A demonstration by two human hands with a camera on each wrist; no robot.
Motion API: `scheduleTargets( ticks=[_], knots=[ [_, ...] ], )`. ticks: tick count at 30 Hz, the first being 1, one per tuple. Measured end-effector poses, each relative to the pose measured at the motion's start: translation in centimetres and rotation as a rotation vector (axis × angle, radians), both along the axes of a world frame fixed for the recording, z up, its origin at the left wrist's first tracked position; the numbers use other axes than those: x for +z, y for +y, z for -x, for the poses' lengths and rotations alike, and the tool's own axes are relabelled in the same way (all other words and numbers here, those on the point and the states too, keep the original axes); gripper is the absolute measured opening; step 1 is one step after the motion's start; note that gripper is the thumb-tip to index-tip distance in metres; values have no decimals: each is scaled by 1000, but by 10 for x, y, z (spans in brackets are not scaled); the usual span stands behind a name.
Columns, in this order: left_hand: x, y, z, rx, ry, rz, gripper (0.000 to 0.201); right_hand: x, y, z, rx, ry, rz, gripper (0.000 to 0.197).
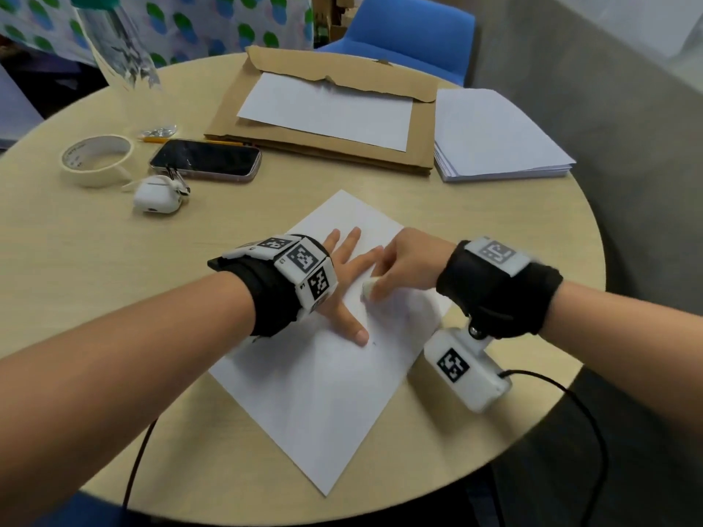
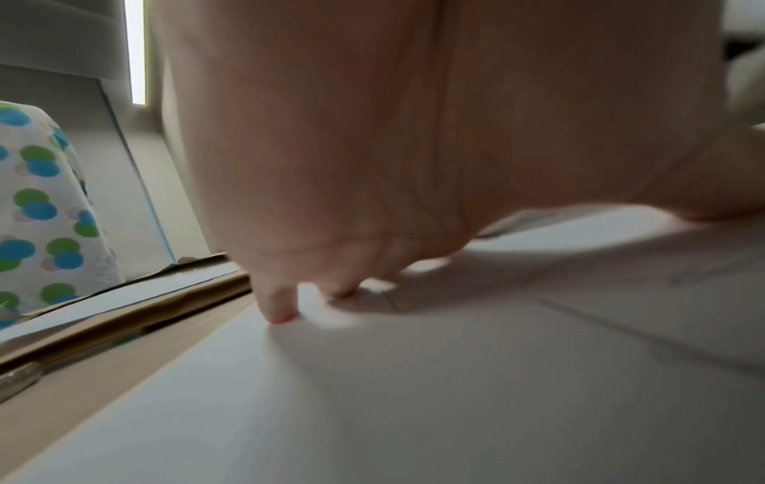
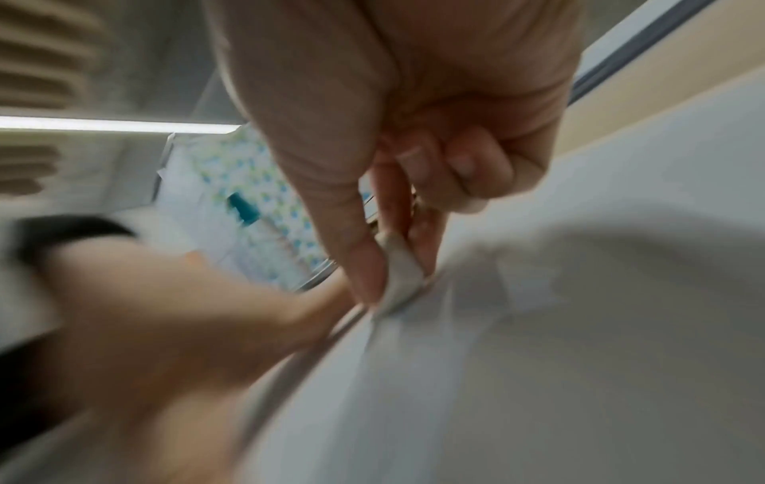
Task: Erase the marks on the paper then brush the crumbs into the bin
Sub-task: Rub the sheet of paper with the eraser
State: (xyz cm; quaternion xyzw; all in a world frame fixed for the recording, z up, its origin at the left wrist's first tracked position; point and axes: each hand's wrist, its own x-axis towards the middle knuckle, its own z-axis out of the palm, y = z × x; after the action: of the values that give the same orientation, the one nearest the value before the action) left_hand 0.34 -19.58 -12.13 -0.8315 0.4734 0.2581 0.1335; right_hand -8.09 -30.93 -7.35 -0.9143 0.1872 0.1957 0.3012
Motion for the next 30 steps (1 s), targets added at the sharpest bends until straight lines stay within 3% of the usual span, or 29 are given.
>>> scheduleTargets(
  ticks=[3, 6, 10, 13, 16, 19, 22, 24, 28, 30],
  knots=[
    [-2, 1, -1, 14, 9, 27, 131, -3, -9, -9, -137, -110, 9, 12],
    [-4, 0, -2, 19, 7, 9, 131, -8, 0, 16, -2, -93, 11, 17],
    [-3, -2, 1, 17, 9, 1, 131, -4, 8, 27, 162, 105, -14, 21],
    [-2, -2, 1, 12, -8, -2, 131, 0, -6, 3, 6, 28, -13, 11],
    [-2, -1, 1, 22, 1, 12, 132, -3, -13, -4, -140, -101, 5, 13],
    [-3, -3, 2, 23, 1, 0, 132, -8, -2, 23, -17, -107, -10, 17],
    [-2, -3, 2, 15, 6, -1, 132, -7, 4, 39, 110, 53, -53, 19],
    [-1, -2, 3, 12, 1, -5, 131, -2, -2, 28, 86, 82, -66, 16],
    [2, -4, 4, 11, -1, -8, 131, 0, -18, -3, -137, -76, 5, 12],
    [1, -4, 4, 20, 7, -2, 131, -5, -16, 6, -105, -124, 34, 16]
  ],
)
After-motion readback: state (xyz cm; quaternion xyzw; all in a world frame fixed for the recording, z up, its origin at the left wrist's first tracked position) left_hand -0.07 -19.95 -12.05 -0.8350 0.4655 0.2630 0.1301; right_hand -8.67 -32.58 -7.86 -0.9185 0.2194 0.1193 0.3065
